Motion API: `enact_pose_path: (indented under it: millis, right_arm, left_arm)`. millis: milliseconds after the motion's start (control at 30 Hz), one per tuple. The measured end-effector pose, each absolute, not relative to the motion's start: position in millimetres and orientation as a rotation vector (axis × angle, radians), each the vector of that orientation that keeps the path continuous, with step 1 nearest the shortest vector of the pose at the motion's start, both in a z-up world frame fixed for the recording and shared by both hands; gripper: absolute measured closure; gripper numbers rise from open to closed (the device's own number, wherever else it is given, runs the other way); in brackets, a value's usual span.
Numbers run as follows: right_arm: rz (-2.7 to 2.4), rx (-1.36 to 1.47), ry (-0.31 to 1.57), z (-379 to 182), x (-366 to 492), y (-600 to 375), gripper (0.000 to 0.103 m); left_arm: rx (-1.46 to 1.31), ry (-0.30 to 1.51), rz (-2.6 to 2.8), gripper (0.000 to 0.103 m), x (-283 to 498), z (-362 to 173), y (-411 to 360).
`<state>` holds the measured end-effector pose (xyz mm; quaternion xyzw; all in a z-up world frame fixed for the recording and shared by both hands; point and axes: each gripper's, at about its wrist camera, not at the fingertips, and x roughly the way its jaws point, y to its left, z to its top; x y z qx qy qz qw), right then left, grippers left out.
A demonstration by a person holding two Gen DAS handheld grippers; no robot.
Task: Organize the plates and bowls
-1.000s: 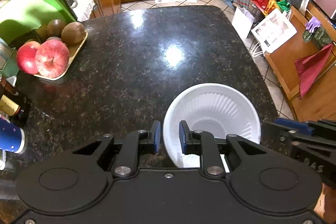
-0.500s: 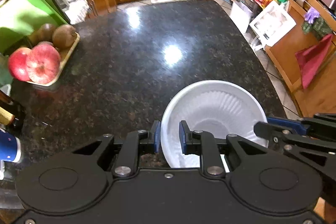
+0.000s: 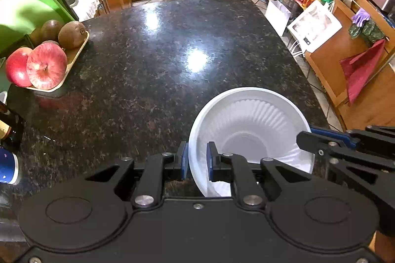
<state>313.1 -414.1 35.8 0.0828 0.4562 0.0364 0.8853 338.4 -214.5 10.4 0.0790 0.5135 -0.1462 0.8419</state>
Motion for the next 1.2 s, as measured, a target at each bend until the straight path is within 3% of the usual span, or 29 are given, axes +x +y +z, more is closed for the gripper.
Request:
enact_pose_path:
  millis: [600, 1200]
  right_arm:
    - [0.066, 0.177, 0.891, 71, 269, -383, 0.090]
    - [0.096, 0.116, 0.771, 134, 184, -280, 0.090]
  left_arm:
    - [0.163, 1.010, -0.355, 0.083, 292, 47, -178]
    - [0.174, 0.911, -0.347, 0.083, 220, 100, -86]
